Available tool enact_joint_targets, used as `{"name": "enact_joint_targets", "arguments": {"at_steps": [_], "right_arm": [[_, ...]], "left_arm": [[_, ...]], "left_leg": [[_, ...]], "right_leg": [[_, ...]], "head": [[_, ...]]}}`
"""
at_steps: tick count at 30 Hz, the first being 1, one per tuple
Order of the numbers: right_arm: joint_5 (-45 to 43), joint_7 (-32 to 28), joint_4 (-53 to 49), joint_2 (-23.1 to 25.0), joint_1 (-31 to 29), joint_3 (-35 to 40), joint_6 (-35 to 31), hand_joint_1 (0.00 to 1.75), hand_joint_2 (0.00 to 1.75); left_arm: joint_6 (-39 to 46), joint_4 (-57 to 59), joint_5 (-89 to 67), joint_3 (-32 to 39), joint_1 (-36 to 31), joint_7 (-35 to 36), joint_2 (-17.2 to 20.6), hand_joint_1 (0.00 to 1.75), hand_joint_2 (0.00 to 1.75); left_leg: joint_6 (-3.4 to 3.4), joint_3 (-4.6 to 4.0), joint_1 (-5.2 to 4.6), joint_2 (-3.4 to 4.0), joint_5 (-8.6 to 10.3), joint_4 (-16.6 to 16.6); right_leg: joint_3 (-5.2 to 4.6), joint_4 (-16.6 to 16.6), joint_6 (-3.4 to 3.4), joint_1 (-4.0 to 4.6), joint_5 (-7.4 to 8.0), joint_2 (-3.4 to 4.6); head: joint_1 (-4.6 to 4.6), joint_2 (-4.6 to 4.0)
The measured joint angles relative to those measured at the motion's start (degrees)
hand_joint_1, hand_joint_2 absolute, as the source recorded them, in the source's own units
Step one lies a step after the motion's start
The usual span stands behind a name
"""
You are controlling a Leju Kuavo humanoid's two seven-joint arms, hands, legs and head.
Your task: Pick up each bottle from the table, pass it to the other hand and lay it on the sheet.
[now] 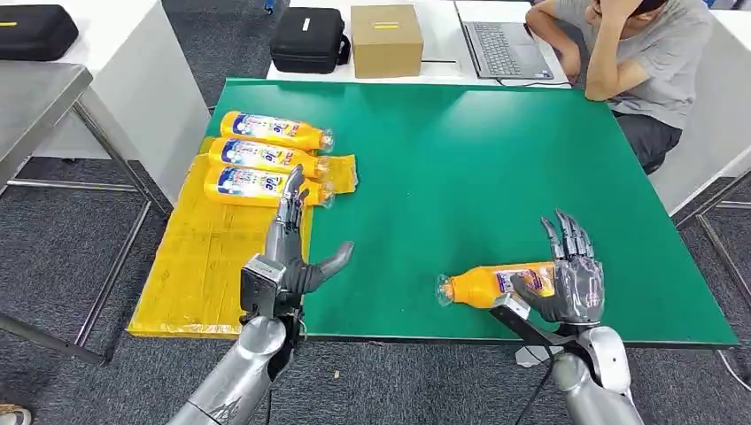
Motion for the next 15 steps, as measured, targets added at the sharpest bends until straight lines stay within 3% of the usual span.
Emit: {"name": "enact_joint_targets", "arguments": {"at_steps": [10,15], "right_arm": [[-1.6,-1.8,-4.9,-0.5,0.1,0.2,-0.4,0.00,1.75],[-6.8,-2.8,-8.5,-0.5,1.5,0.5,0.2,0.00,1.75]], "left_arm": [[-0.2,0.0,0.2,-0.5,-0.6,0.0,0.0,0.00,1.75],[-0.3,0.0,0.1,-0.7,-0.7,0.0,0.0,0.00,1.75]], "left_leg": [[0.00,0.00,0.00,-0.01,0.00,0.0],[0.00,-0.02,0.00,-0.02,0.00,0.0]], "right_leg": [[-0.01,0.0,0.00,0.00,0.00,-0.01],[-0.02,0.0,0.00,0.00,0.00,-0.01]], "head": [[0.00,0.00],[0.00,0.00]]}}
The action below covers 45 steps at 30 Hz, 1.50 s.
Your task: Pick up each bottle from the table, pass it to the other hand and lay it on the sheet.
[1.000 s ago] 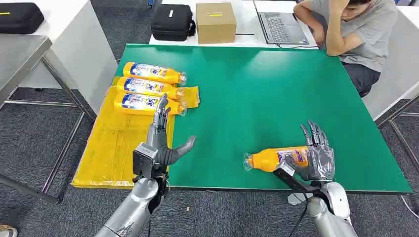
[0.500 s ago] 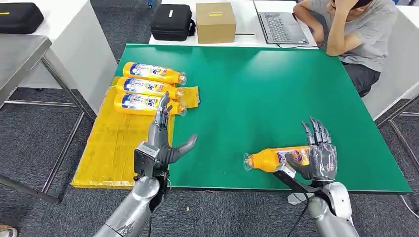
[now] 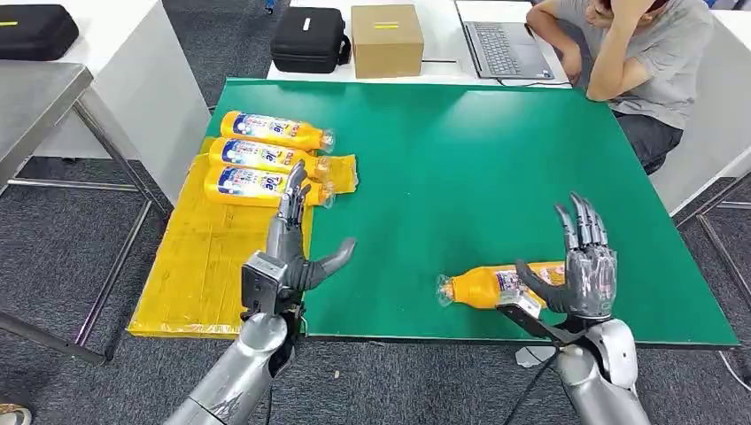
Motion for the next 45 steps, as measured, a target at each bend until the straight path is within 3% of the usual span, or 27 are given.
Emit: {"name": "enact_joint_targets", "arguments": {"at_steps": [18,30,37,45], "right_arm": [[0.8,8.4,-15.7,-4.6,10.4,1.7,12.9,0.00,1.75],[0.8,8.7,-18.9,-5.7,11.8,2.5,14.0,0.00,1.75],[5.4,11.4,-22.7,-7.0,14.1,2.8,17.0,0.00,1.75],[6.1,14.8,-25.1,-11.0,13.6,2.8,26.8,0.00,1.75]], "left_arm": [[-2.3,1.8,0.9,0.0,-1.0,0.0,-0.3,0.00,1.75],[-2.4,2.4,0.9,0.0,-1.3,0.0,-0.5,0.00,1.75],[-3.3,3.2,0.9,0.0,-1.5,0.0,-1.0,0.00,1.75],[-3.6,5.0,1.3,0.0,-1.4,0.0,-1.6,0.00,1.75]], "left_leg": [[0.01,-0.08,0.00,-0.02,-0.02,0.0],[0.01,-0.08,0.00,-0.02,-0.01,0.0],[0.01,-0.11,0.00,-0.04,-0.02,0.0],[0.02,-0.11,-0.01,-0.05,-0.01,0.0]], "right_leg": [[-0.10,0.0,0.01,0.00,-0.02,-0.01],[-0.10,0.0,0.01,0.00,-0.01,-0.01],[-0.10,0.0,0.05,-0.01,-0.04,-0.02],[-0.10,0.0,0.05,-0.01,-0.04,-0.02]], "head": [[0.00,0.00],[-0.02,0.00],[0.00,0.00],[0.00,0.00]]}}
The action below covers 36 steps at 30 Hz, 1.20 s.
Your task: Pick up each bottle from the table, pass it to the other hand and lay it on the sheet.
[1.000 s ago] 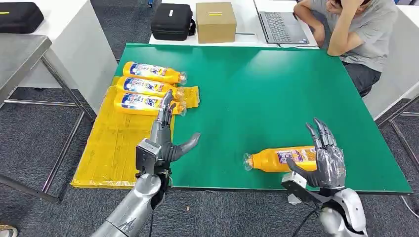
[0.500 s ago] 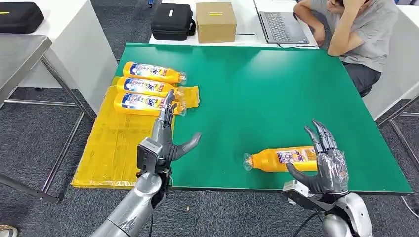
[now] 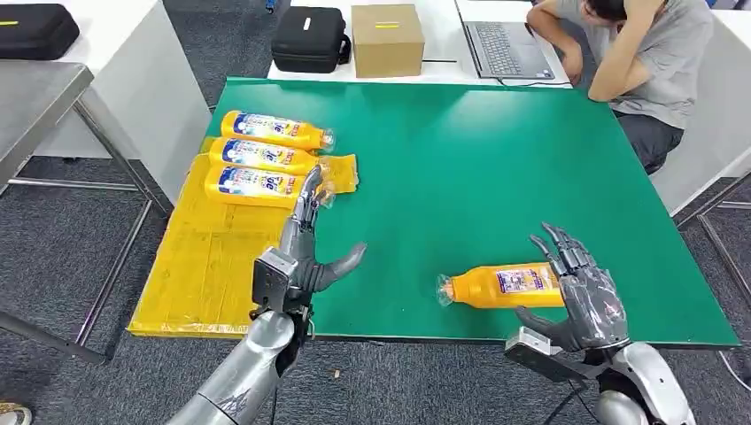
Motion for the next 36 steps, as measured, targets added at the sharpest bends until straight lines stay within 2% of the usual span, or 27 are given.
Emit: {"name": "enact_joint_targets", "arguments": {"at_steps": [6,15,22,36], "right_arm": [[0.1,1.7,1.8,-1.7,0.6,0.3,3.3,0.00,1.75],[2.3,5.9,3.7,-2.2,1.8,1.3,7.0,0.00,1.75],[4.1,6.7,7.6,-1.9,1.3,1.5,9.6,0.00,1.75],[4.5,3.3,16.4,0.5,-3.0,1.7,7.4,0.00,1.75]], "left_arm": [[-2.5,2.6,1.1,0.3,-0.3,0.0,-0.3,0.00,1.75],[-4.0,6.1,0.4,0.3,-2.1,0.0,-1.2,0.00,1.75],[-5.0,7.7,0.3,0.3,-2.8,0.0,-1.7,0.00,1.75],[-4.3,8.7,-0.9,0.3,-3.0,0.0,-1.7,0.00,1.75]], "left_leg": [[0.00,0.00,0.01,0.02,-0.01,0.0],[0.00,-0.01,0.00,0.02,-0.01,0.0],[0.00,-0.01,0.00,0.02,-0.01,0.0],[0.00,-0.01,0.01,0.04,0.00,0.0]], "right_leg": [[-0.01,0.0,0.00,0.01,0.00,0.01],[-0.01,0.0,0.00,0.00,0.00,0.01],[-0.01,0.0,0.00,0.00,0.00,0.01],[-0.01,0.0,0.00,0.00,0.00,0.02]], "head": [[0.00,0.00],[-0.02,0.00],[0.00,0.00],[-0.02,0.00]]}}
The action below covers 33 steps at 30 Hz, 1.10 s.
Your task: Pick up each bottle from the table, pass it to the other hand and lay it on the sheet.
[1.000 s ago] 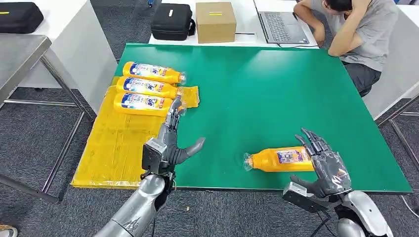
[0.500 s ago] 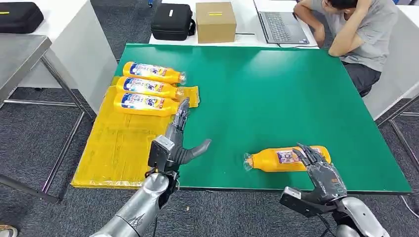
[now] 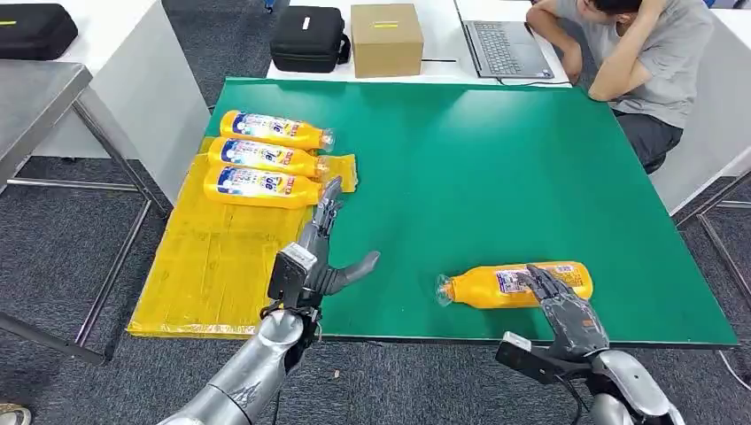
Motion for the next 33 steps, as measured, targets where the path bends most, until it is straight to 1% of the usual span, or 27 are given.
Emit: {"name": "enact_joint_targets", "arguments": {"at_steps": [9,16,18,22,33], "right_arm": [[-0.5,-1.0,2.8,1.5,-2.2,-0.3,-1.0,0.00,1.75],[-2.4,-4.7,6.2,2.5,-5.9,-0.3,-6.1,0.00,1.75],[-2.6,-4.9,7.0,2.6,-7.0,0.0,-6.1,0.00,1.75],[-3.2,-4.9,8.9,2.6,-8.7,0.7,-6.5,0.00,1.75],[-3.7,-5.0,11.8,2.6,-10.5,1.9,-7.1,0.00,1.75]], "left_arm": [[0.2,0.0,-0.1,0.0,0.0,0.0,0.0,0.00,1.75],[2.5,0.0,-0.5,0.0,0.1,0.0,0.0,0.00,1.75],[2.3,0.0,0.0,0.0,0.1,0.0,0.0,0.00,1.75],[-1.2,-0.3,2.8,0.2,0.3,0.0,0.0,0.00,1.75],[-1.6,-0.3,3.5,0.6,0.3,0.0,0.0,0.00,1.75]], "left_leg": [[0.00,-0.01,0.00,-0.01,0.00,0.0],[0.00,0.00,0.00,0.00,0.01,0.0],[0.02,-0.01,0.00,-0.03,0.03,0.0],[0.02,-0.02,0.00,-0.03,0.03,0.0],[0.02,-0.04,0.00,-0.03,0.02,0.0]], "right_leg": [[0.00,0.0,0.00,0.00,0.00,-0.01],[0.00,0.0,0.00,0.00,0.01,0.00],[0.01,0.0,0.00,0.00,0.01,-0.02],[0.01,0.0,0.01,0.00,0.01,-0.02],[0.00,0.0,0.01,0.00,0.01,-0.02]], "head": [[0.02,0.00],[0.00,0.00],[0.00,0.00],[0.00,0.00],[0.00,-0.02]]}}
